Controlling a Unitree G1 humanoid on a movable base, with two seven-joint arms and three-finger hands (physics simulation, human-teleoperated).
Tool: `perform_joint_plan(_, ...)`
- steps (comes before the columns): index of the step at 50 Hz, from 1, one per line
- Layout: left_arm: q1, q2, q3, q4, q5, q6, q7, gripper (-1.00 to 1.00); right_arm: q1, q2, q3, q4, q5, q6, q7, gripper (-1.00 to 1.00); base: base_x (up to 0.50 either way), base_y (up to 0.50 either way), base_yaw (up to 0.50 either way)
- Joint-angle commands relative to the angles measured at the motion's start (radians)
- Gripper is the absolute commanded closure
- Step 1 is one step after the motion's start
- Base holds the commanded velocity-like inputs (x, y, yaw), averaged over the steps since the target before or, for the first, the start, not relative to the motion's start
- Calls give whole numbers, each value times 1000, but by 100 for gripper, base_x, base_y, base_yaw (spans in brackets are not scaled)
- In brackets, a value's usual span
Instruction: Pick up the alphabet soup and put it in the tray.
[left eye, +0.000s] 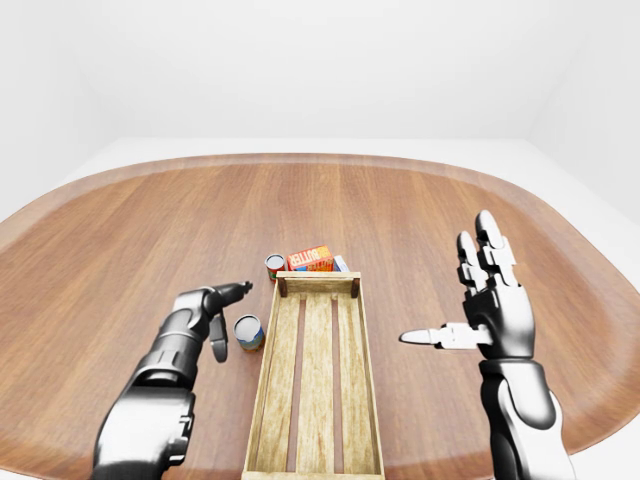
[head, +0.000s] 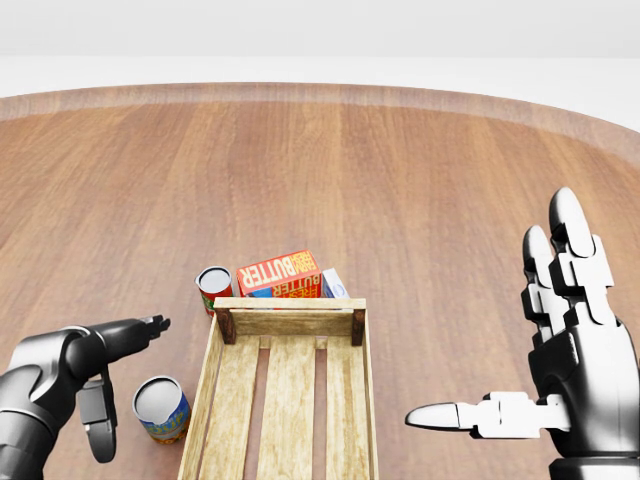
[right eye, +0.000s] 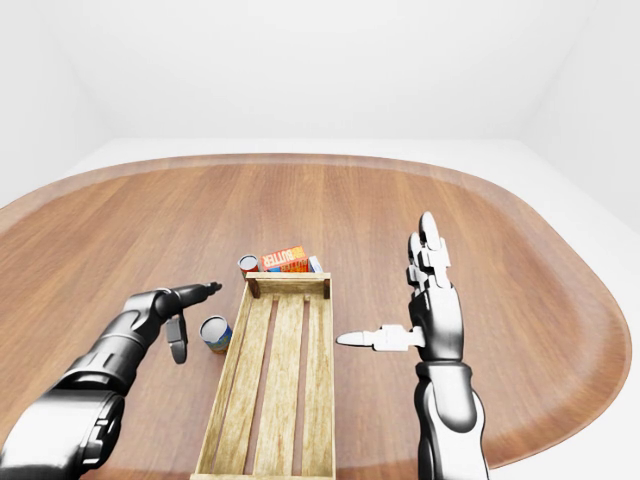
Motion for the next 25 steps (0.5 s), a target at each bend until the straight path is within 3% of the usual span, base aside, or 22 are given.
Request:
perform_joint_plan(1, -36, -3, -14, 96, -10, 0, 32, -100, -3, -1, 2, 12, 0, 0, 2, -100, 0, 0, 0)
perform_joint_plan(25, -51, -28, -38, 190, 4, 0, 81, -100, 3, 1, -9, -6, -1, 0, 9, -100, 0, 0, 0)
